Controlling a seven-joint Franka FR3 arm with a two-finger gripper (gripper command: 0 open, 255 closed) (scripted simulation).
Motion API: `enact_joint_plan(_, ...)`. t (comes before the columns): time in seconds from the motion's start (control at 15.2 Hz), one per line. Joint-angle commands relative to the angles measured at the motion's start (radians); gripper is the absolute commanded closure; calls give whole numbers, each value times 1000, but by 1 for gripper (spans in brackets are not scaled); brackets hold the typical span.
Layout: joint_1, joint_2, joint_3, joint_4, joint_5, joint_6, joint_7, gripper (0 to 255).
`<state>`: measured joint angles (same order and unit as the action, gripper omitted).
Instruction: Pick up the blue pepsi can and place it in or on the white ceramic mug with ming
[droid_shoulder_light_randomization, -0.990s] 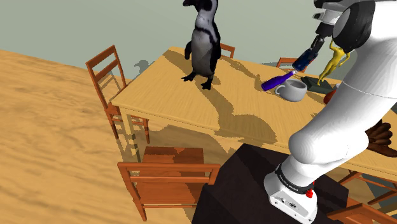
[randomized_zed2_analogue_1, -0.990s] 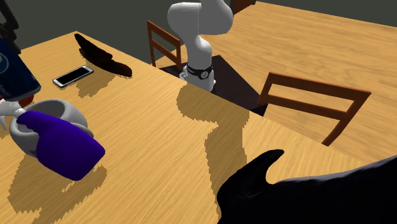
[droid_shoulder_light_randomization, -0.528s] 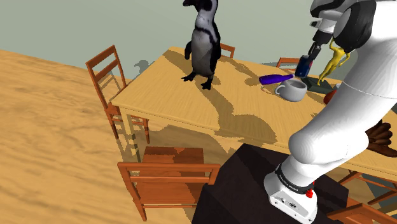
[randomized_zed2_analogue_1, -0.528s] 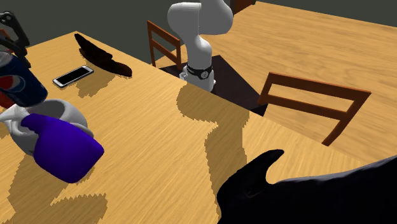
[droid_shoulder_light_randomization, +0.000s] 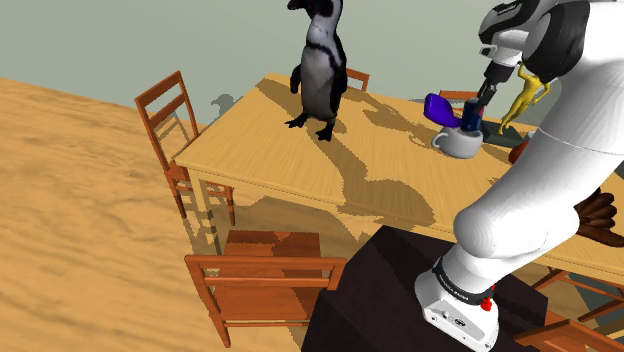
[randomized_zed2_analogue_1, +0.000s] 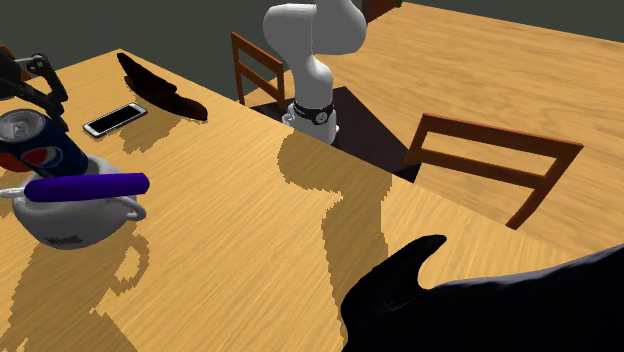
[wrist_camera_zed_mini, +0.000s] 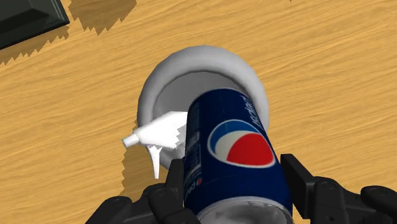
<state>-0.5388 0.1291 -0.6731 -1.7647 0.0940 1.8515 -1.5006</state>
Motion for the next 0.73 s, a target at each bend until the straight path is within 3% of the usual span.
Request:
enact_joint_plan(0.0, 0, 4, 1, -22, 3, 26, -3, 255)
enact_joint_plan(0.53, 0, 5, 1, -27, 4, 31, -3, 255)
enact_joint_plan(0.59, 0, 5, 1, -27, 4, 32, -3, 0)
enact_joint_plan(0.66, 0, 5, 1, -27, 4, 31, -3, 0)
